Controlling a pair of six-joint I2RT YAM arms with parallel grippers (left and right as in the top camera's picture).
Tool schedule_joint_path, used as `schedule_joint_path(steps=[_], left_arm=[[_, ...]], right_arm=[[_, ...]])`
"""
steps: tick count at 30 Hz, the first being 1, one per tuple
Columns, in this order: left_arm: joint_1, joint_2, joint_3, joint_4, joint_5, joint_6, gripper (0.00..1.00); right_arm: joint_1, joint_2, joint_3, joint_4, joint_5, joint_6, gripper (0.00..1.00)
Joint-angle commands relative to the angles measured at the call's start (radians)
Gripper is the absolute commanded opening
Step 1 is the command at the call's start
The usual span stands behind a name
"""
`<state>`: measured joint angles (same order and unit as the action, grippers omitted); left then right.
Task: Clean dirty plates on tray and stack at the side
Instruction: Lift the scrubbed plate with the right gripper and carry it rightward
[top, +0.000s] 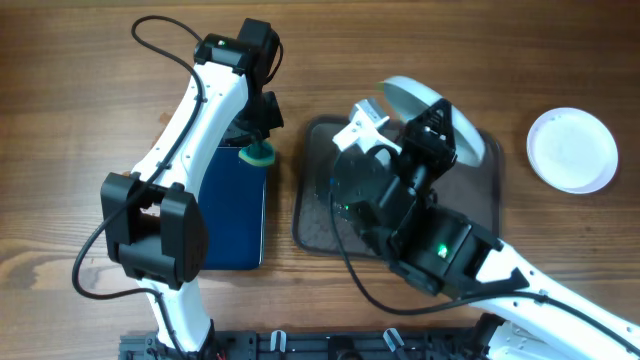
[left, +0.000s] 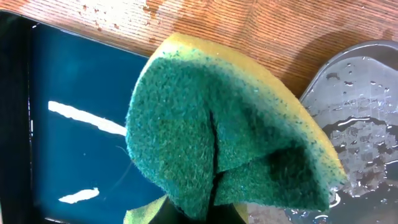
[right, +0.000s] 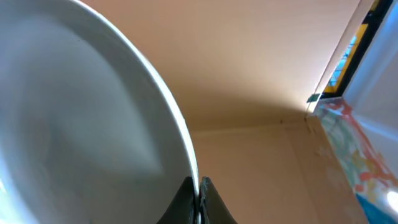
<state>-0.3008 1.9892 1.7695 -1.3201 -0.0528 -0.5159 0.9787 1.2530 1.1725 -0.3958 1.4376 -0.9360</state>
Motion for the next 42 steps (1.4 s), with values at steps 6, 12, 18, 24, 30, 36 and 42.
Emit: schedule_joint_path(steps=[6, 12, 18, 24, 30, 36, 42], left_arm=[[0.006, -0.024, 0.022, 0.004, 0.012, 0.015, 0.04], [0.006, -0.024, 0.022, 0.002, 0.012, 0.015, 0.04], [0.005, -0.024, 0.022, -0.001, 0.031, 0.015, 0.04], [0.005, -0.024, 0.022, 0.0, 0.031, 0.014, 0.04], [0.005, -0.024, 0.022, -0.001, 0.031, 0.014, 0.04], [0.005, -0.024, 0.022, -0.001, 0.031, 0.014, 0.04], [0.005, -0.024, 0.022, 0.0, 0.031, 0.015, 0.04]], right_arm=[[-0.016, 0.021, 0.011, 0.08, 0.005, 0.043, 0.04], [-0.024, 0.03, 0.01, 0.034, -0.053, 0.265, 0.04], [-0.164, 0.036, 0.01, -0.344, -0.801, 0.977, 0.04], [-0.235, 0.061, 0.01, -0.194, 0.082, 0.539, 0.04], [-0.216, 0.045, 0.01, -0.297, -0.798, 0.713, 0.04], [-0.323, 0.162, 0.01, -0.378, -0.145, 0.916, 0.04], [-0.626, 0.201, 0.01, -0.413, -1.028, 1.349, 0.04]])
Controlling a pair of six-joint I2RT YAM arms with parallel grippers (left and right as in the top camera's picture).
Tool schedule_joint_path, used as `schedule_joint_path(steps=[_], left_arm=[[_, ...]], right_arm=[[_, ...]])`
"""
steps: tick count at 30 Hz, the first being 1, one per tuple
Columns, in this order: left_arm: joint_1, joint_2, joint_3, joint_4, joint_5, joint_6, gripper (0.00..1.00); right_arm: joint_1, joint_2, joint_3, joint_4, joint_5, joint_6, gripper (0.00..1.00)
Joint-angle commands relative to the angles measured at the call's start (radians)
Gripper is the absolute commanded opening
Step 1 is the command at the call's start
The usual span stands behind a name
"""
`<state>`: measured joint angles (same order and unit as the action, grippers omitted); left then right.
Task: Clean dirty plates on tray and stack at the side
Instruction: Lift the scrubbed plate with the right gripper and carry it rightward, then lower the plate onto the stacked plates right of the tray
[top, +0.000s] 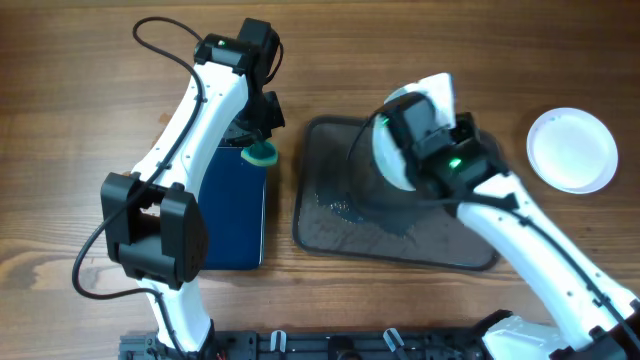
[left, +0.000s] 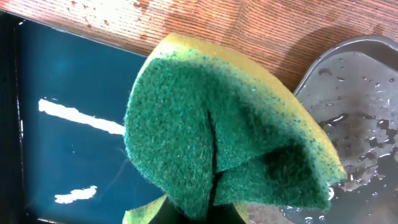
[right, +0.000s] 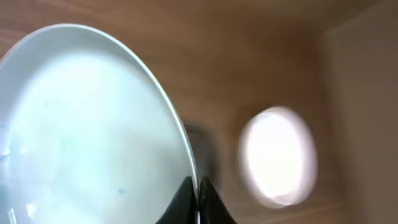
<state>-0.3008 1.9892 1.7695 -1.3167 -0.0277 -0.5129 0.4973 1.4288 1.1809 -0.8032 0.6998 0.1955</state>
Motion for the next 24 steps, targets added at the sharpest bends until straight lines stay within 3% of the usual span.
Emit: schedule_joint_path(steps=[1, 6, 8, 13, 16, 24], left_arm=[[0.005, -0.024, 0.022, -0.005, 0.005, 0.012, 0.04], [0.005, -0.024, 0.022, 0.003, 0.005, 0.012, 0.04], [0.006, -0.024, 0.022, 0.01, 0.005, 0.012, 0.04], [0.005, -0.024, 0.022, 0.021, 0.005, 0.011, 0.04], [0.005, -0.024, 0.022, 0.023, 0.006, 0.011, 0.04], [0.005, -0.024, 0.022, 0.026, 0.008, 0.008, 0.04]], right_arm=[[-0.224, 0.03, 0.002, -0.003, -0.351, 0.229, 0.04], [-0.713, 0.033, 0.002, -0.004, -0.624, 0.28, 0.04], [-0.925, 0.047, 0.002, -0.023, -0.643, 0.306, 0.04], [-1.26, 0.153, 0.002, -0.054, -0.666, 0.422, 0.04], [-1.331, 0.24, 0.002, -0.047, -0.712, 0.421, 0.04], [-1.316, 0.364, 0.002, 0.053, -0.772, 0.418, 0.04]])
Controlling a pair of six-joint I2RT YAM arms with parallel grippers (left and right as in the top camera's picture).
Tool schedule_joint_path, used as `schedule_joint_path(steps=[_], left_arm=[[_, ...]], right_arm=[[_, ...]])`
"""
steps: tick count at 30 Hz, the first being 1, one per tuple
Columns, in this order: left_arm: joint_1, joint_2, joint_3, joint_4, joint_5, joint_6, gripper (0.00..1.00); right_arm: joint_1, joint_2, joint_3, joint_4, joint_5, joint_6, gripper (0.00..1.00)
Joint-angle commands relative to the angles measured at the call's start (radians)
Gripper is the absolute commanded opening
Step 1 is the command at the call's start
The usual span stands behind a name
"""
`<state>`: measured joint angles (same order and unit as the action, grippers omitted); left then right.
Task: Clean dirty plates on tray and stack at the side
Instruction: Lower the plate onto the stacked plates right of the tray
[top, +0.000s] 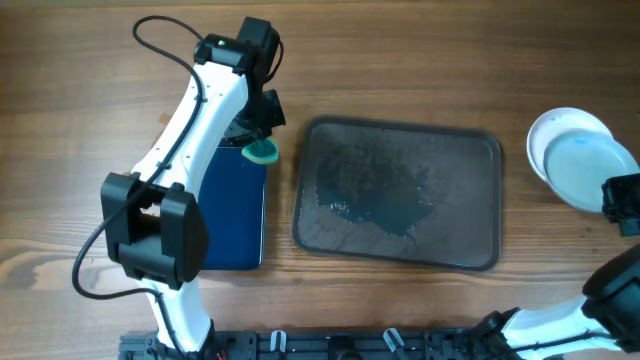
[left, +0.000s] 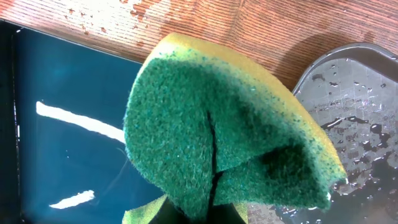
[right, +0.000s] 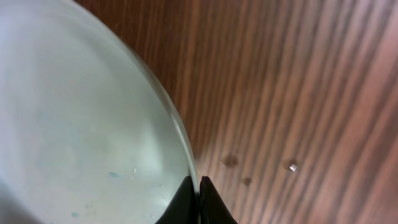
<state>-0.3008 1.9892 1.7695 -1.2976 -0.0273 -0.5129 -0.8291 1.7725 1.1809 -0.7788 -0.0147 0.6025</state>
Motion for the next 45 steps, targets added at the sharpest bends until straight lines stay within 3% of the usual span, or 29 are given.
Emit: schedule_joint_path(steps=[1, 7, 9, 10, 17, 18, 19, 20, 21, 22, 25, 28, 30, 31, 34, 38, 45], left_arm=[[0.005, -0.024, 0.022, 0.01, 0.014, 0.007, 0.04], [0.005, -0.024, 0.022, 0.023, 0.032, 0.007, 0.04], [0.005, -0.024, 0.022, 0.023, 0.032, 0.008, 0.04], [0.005, -0.024, 0.022, 0.022, 0.032, 0.008, 0.04], [0.005, -0.024, 0.022, 0.022, 0.032, 0.008, 0.04], [0.005, -0.024, 0.022, 0.022, 0.035, 0.008, 0.04], [0.005, -0.024, 0.022, 0.022, 0.036, 0.008, 0.04], [0.005, -0.024, 0.022, 0.022, 0.038, 0.008, 0.04], [0.005, -0.024, 0.022, 0.022, 0.038, 0.008, 0.04], [0.005, -0.024, 0.022, 0.022, 0.038, 0.008, 0.04], [0.005, -0.024, 0.022, 0.022, 0.038, 0.008, 0.04], [0.005, -0.024, 0.022, 0.022, 0.038, 0.008, 0.04], [0.005, -0.024, 0.022, 0.023, 0.038, 0.008, 0.04], [0.005, -0.024, 0.022, 0.023, 0.038, 0.008, 0.04], [0.005, -0.024, 0.022, 0.023, 0.038, 0.008, 0.04], [0.005, -0.024, 0.022, 0.023, 0.038, 0.008, 0.04], [0.003, -0.024, 0.022, 0.022, 0.059, 0.008, 0.04]], right_arm=[[0.017, 0.019, 0.002, 0.055, -0.092, -0.001, 0.04], [0.15, 0.019, 0.002, 0.128, -0.108, -0.001, 0.04], [0.191, 0.019, 0.002, 0.13, -0.067, -0.001, 0.09], [0.204, 0.019, 0.002, 0.122, -0.032, 0.0, 0.06], [0.157, 0.019, 0.002, 0.074, 0.045, -0.026, 0.05], [0.146, 0.019, 0.002, 0.075, 0.047, -0.027, 0.11], [0.142, 0.019, 0.002, 0.077, 0.035, -0.027, 0.27], [0.141, 0.019, 0.002, 0.083, 0.008, -0.034, 0.33], [0.142, 0.019, 0.006, 0.086, -0.025, -0.06, 0.24], [0.142, 0.019, 0.013, 0.081, -0.029, -0.061, 0.23], [0.142, 0.007, 0.034, 0.07, -0.027, -0.06, 0.31], [0.142, -0.016, 0.057, 0.055, -0.027, -0.07, 0.21], [0.142, -0.047, 0.076, 0.048, -0.028, -0.077, 0.26], [0.142, -0.061, 0.084, 0.044, -0.031, -0.077, 0.24], [0.148, -0.1, 0.097, 0.049, -0.113, -0.116, 0.04], [0.2, -0.091, 0.096, 0.096, -0.216, -0.231, 0.04], [0.243, 0.026, 0.094, 0.192, -0.211, -0.237, 0.04]])
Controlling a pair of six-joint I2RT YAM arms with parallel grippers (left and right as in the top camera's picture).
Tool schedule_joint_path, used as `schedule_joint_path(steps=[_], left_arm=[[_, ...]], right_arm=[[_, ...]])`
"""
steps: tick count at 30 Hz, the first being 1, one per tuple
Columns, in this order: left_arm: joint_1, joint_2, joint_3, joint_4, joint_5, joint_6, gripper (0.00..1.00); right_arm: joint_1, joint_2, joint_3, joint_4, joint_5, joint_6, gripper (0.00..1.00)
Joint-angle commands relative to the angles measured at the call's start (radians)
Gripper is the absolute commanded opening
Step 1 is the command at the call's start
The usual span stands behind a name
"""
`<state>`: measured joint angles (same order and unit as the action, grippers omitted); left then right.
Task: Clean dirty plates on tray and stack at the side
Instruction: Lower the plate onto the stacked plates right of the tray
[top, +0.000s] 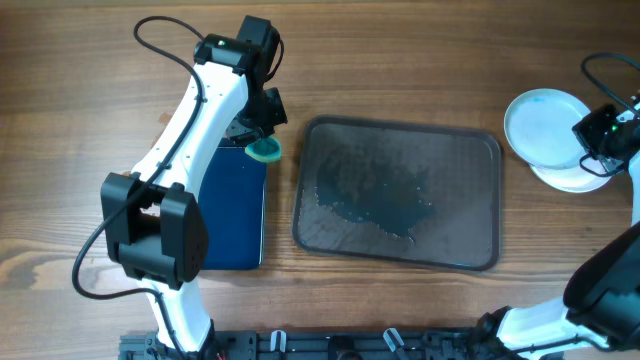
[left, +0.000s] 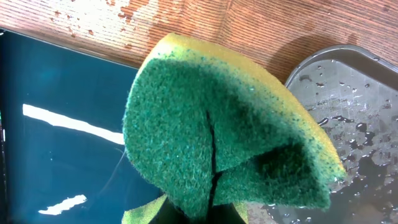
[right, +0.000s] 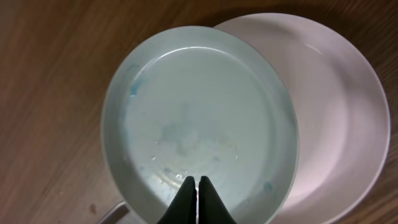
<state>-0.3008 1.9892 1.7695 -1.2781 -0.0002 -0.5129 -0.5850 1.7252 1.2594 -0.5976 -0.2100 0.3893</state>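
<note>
A pale blue plate lies flat, overlapping the left part of a white plate on the wood. My right gripper hangs above the blue plate's near side, fingers shut and no rim between them. In the overhead view this plate sits just right of the wet grey tray, which holds no plates. My left gripper is shut on a green and yellow sponge, held over the gap between the tray and a blue basin.
The dark blue basin lies left of the tray, under the left arm. Water drops and smears cover the tray's floor. The right arm comes up along the table's right edge.
The pale blue plate was in my right gripper over the white plate. Now it lies further up and left, half on the white plate, and the gripper is off its rim. The left arm barely moved.
My right gripper held the pale blue plate by its rim, tilted up over the tray. Later it held the plate lower over the tray, then out over the white plate. Now the plate rests there, let go. The left gripper kept the sponge by the basin throughout.
</note>
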Motion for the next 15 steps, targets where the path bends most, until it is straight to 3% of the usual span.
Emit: schedule_joint_path(steps=[1, 7, 15], left_arm=[[0.003, -0.024, 0.022, 0.003, 0.037, 0.007, 0.04], [0.003, -0.024, 0.022, 0.001, 0.038, 0.008, 0.04], [0.003, -0.024, 0.022, -0.002, 0.037, 0.008, 0.04]], right_arm=[[-0.002, 0.091, 0.016, 0.01, -0.012, -0.023, 0.04], [-0.002, 0.214, 0.016, 0.002, 0.007, -0.021, 0.04], [-0.002, 0.214, 0.016, -0.057, 0.211, 0.055, 0.04]])
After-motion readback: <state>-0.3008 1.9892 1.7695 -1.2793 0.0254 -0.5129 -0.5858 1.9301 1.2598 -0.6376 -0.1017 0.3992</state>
